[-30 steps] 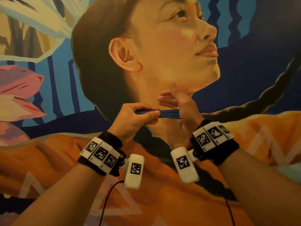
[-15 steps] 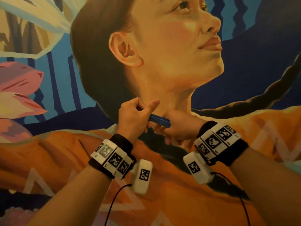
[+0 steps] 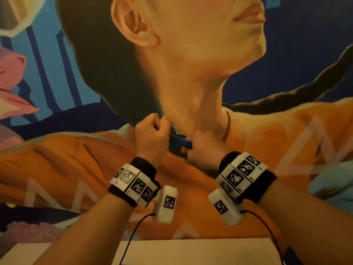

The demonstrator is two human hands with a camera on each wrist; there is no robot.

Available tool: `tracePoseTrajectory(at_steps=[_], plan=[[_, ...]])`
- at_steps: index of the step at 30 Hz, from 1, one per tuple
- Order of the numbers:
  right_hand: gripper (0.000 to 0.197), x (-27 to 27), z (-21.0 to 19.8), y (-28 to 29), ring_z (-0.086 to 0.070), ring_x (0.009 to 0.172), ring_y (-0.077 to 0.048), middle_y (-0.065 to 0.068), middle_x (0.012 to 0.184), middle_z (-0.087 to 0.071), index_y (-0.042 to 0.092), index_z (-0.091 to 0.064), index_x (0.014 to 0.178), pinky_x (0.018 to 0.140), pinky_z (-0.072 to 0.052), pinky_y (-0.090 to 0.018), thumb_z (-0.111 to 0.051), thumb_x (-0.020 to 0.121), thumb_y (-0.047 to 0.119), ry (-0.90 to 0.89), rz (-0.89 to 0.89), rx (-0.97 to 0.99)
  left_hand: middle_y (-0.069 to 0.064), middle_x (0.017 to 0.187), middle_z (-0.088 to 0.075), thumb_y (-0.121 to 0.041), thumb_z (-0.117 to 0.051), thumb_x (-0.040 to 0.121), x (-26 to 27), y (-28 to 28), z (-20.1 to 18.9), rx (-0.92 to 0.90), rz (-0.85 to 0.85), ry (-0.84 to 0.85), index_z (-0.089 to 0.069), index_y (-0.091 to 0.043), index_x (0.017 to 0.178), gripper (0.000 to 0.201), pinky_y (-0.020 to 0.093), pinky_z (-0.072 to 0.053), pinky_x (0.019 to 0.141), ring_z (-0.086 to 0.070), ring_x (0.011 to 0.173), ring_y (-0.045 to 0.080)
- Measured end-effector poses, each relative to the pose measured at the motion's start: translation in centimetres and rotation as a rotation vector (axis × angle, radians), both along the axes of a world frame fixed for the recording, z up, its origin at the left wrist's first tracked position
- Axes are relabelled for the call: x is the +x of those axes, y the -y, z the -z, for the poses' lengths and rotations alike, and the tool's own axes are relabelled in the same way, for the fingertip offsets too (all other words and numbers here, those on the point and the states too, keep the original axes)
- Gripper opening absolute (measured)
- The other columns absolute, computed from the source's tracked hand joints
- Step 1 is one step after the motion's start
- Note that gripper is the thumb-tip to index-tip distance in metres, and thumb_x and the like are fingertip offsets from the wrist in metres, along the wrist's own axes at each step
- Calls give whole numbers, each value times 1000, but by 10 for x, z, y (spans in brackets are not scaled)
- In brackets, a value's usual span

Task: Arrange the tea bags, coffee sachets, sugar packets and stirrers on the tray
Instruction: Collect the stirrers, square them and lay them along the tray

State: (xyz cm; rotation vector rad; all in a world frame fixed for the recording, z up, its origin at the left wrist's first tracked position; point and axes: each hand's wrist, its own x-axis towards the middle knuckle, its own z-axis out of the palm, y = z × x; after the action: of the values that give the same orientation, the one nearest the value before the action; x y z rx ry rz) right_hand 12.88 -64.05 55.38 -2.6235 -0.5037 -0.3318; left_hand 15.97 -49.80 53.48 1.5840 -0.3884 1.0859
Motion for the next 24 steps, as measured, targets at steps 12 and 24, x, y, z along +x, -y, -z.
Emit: tracePoseTrajectory(at_steps=[12,24], plan=[[38,37,215,-20,-62,86,-26,-4,104,-64,28,-43,122,72,-52,-38,-56,89,16,-399,145,145,6,89,-68,-36,-45,104,10,27,211,-826,585,-855,-55,-11,113,28,34,-55,82,-68,84,21],[37,-16,440,42,-64,89,-11,3,101,-68,32,-54,108,77,-51,-24,-76,79,39,-1121,-29,25,12,60,-51,-2,-50,100,3,-20,462,-292,196,-1714,-52,-3,80,20,33,-48,49,-52,51,24]])
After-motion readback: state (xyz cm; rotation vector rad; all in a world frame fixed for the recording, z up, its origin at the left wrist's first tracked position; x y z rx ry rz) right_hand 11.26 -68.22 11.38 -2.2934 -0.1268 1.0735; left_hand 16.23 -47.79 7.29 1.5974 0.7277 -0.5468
